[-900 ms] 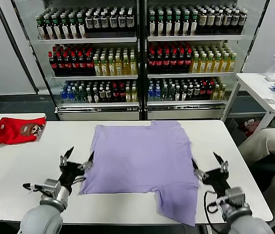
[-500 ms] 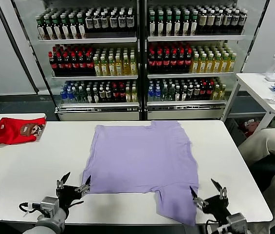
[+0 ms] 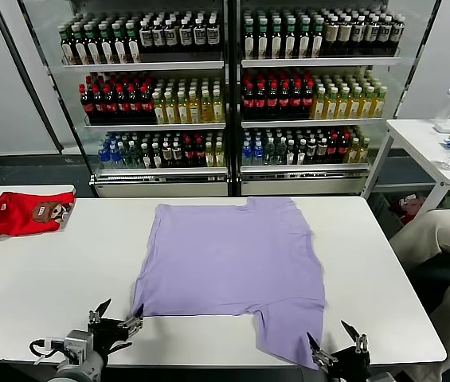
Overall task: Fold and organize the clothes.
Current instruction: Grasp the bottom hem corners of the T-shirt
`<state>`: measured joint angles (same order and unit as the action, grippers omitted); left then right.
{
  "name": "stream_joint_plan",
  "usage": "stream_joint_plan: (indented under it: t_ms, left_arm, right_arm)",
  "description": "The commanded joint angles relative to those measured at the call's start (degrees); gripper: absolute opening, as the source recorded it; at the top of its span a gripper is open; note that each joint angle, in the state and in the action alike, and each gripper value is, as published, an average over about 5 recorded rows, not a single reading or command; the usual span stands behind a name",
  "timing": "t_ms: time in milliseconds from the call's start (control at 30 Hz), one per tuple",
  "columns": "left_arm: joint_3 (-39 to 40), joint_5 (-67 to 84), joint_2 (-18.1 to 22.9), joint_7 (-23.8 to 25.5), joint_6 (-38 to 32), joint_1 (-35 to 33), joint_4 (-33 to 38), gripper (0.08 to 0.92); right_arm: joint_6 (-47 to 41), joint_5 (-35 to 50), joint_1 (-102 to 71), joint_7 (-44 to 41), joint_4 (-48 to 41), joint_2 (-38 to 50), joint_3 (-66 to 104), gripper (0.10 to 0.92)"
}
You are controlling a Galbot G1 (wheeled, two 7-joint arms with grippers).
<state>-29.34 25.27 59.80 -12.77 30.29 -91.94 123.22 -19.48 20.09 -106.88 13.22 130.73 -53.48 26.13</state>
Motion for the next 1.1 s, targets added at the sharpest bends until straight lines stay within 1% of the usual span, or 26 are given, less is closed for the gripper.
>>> stream_joint_plan:
  t_ms: [33, 233, 333, 533, 900, 1000, 1100]
  left_arm:
    - [-0.3, 0.9, -0.1, 1.3, 0.5, -0.4, -1.6, 0.823]
    - [0.1, 1.8, 0.3, 1.1, -0.6, -0.7, -1.8, 0.82]
    - [0.4, 2.2, 0.8, 1.1, -0.9, -1.0, -1.5, 0.782]
    - [0.8, 2.3, 1.1, 1.2, -1.8, -0.9, -2.3, 0.616]
    - [1.5, 2.7, 1.4, 1.7, -2.3, -0.6, -2.6, 0.295]
    - [1.7, 2.7, 1.6, 1.7, -2.8, -0.7, -2.2, 0.209]
    - [1.7, 2.9, 1.6, 1.5, -3.7, -1.4, -0.4, 0.123]
  right_arm:
    - [-0.1, 0.7, -0.9, 0.6, -0.3, 0.0, -1.6, 0.823]
    - [-1.7, 3.1, -1.0, 1.4, 0.2, -0.1, -1.9, 0.819]
    - [-2.4, 4.4, -0.9, 1.7, 0.1, 0.0, -2.0, 0.772]
    - [-2.6, 6.1, -0.7, 1.9, -0.9, 0.0, -2.1, 0.604]
    - [-2.4, 6.4, -0.3, 1.4, -1.3, -0.1, -2.2, 0.284]
    - [-2.2, 6.6, -0.1, 0.8, -1.0, 0.0, -1.5, 0.198]
    - [-1.7, 7.7, 0.0, -0.3, 0.2, 0.6, 0.4, 0.133]
